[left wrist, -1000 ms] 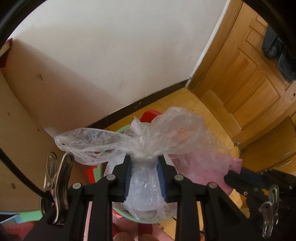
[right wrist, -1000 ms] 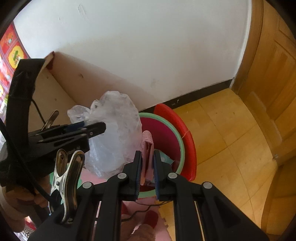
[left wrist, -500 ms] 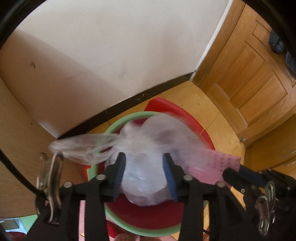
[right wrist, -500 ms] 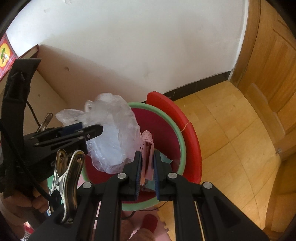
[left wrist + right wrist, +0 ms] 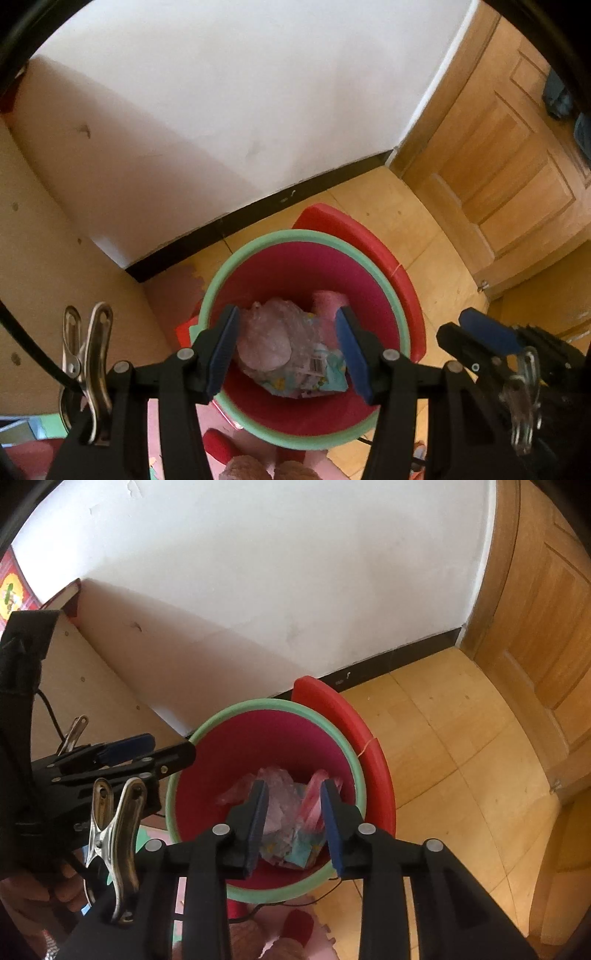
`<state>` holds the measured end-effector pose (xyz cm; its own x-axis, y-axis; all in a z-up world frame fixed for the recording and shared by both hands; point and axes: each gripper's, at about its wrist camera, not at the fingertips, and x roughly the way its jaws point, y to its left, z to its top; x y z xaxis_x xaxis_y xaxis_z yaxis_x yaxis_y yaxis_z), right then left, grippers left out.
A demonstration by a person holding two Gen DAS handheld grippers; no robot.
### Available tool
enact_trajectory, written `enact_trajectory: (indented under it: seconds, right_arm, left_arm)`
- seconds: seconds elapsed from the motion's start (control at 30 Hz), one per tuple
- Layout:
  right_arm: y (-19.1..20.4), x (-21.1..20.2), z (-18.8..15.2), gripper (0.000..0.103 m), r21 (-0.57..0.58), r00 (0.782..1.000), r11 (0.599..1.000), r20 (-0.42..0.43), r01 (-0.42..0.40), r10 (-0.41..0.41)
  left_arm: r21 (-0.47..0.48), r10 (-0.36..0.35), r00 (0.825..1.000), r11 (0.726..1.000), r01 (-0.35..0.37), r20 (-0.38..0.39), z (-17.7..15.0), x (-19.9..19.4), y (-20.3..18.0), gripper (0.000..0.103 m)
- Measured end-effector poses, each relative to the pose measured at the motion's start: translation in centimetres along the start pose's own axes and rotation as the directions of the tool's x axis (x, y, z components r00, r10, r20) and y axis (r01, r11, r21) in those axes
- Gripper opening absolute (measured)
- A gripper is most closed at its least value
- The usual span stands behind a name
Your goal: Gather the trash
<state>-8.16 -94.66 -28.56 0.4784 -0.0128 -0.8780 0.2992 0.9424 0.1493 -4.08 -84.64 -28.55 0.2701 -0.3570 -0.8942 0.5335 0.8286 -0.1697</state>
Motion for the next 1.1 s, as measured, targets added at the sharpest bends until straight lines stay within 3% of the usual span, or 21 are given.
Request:
enact_trajectory:
  seconds: [0.7, 1.1]
  right_arm:
    - [2.7, -9.9, 1.8, 0.030, -0.064, 0.995, 0.995, 0.049, -0.078, 0.081]
    - [6.8, -16.6, 3.2, 0.030, -0.165, 0.977, 0.971, 0.094, -0.173, 0.190]
  left_arm:
    - [-0.125, -0.040, 0.993, 0.991, 0.053, 0.109, 0.4, -14.7, 0.8, 0.057]
    - [-0.232, 0.052, 0.976, 0.973, -0.001, 0.211, -1.0, -24.0, 3.9, 0.057]
